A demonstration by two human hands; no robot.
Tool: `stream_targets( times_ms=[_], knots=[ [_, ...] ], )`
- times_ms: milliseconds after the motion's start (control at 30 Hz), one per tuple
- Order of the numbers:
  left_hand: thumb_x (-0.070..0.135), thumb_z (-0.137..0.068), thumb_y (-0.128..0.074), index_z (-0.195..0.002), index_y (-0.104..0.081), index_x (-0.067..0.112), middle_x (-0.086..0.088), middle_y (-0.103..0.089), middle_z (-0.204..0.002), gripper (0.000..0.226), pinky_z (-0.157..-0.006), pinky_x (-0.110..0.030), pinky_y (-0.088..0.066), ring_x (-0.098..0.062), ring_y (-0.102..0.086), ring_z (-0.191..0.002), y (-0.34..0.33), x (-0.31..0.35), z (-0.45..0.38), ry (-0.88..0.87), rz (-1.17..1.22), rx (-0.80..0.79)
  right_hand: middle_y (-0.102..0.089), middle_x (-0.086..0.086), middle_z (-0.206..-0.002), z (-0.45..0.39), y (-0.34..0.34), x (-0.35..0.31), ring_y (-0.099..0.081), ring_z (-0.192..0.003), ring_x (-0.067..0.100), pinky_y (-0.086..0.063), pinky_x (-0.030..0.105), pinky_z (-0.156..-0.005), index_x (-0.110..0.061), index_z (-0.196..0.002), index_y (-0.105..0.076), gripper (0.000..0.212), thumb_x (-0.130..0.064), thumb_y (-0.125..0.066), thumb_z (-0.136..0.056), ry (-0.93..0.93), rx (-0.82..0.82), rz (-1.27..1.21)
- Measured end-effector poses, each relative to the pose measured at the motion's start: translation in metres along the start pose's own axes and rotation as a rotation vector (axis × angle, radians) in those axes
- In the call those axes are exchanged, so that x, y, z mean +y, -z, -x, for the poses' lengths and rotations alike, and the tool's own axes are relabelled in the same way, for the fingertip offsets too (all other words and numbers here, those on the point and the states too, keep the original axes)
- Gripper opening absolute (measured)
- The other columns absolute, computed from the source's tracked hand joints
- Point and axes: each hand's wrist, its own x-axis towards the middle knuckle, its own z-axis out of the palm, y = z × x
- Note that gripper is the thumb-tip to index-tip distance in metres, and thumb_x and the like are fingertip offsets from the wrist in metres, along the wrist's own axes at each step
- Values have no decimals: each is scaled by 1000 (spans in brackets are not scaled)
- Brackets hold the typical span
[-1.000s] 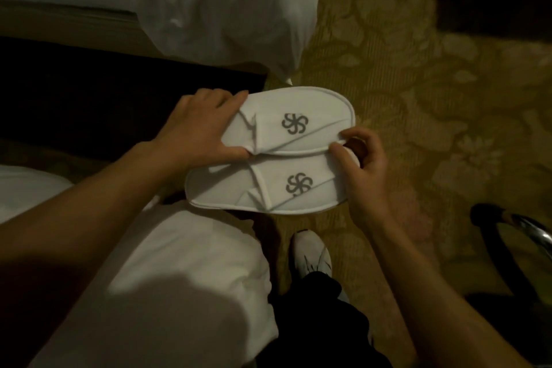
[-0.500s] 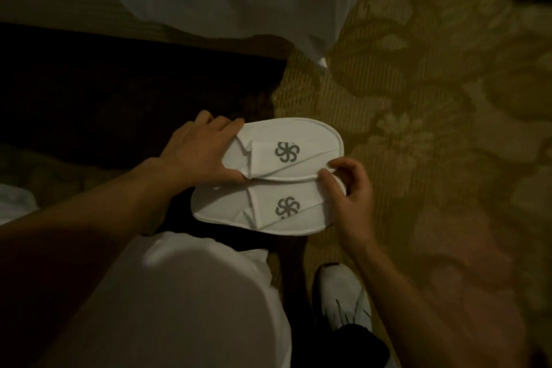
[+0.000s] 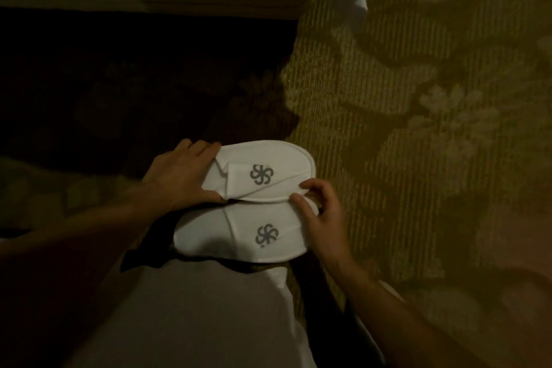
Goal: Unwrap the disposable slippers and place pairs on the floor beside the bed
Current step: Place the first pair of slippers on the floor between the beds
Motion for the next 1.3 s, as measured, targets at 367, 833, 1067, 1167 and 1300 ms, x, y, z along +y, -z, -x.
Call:
stream_targets(
  times_ms=[367, 833, 1067, 1167, 1300],
  knots=[
    [75, -74, -60, -156, -16, 22, -1, -32, -155, 107, -99, -39, -41, -24, -38, -129, -55, -26, -15, -4, 84, -7, -64, -12, -112, 7, -31, 47, -63, -106, 5, -55, 35, -92, -29, -119, -54, 32, -16, -66, -92, 10, -26, 71],
    [58, -82, -63, -152, -27, 20, -7, -38, -149, 88, -86, -41, -47, -32, -44, -123, -77, -25, -17, -15, 55, 108, -49, 11, -139, 30, -55, 57, -53, -119, 25, -47, 43, -100, -38, -151, 19, 94, -40, -56, -95, 14, -160, 654],
    [51, -82, -68, -153, -30, 17, -8, -35, -154, 88, -95, -43, -43, -34, -39, -124, -88, -32, -3, -31, 62, 83, -60, 12, -125, 22, -48, 48, -61, -106, 22, -50, 38, -93, -35, -142, 33, 106, -33, -61, -94, 0, -240, 619],
    [53, -79, -70, -152, -33, 18, -9, -37, -152, 88, -92, -46, -44, -36, -41, -121, -91, -38, 2, -26, 90, 75, -63, 14, -127, 21, -49, 44, -64, -108, 26, -51, 42, -94, -27, -148, 29, 105, -34, -61, -94, -26, -276, 650],
    [54, -77, -71, -150, -37, 16, -13, -41, -148, 89, -92, -48, -45, -37, -44, -118, -97, -42, 9, -5, 78, 64, -59, 14, -135, 28, -53, 44, -62, -115, 29, -50, 46, -98, -35, -143, 33, 105, -34, -60, -95, -58, -314, 633]
  ],
)
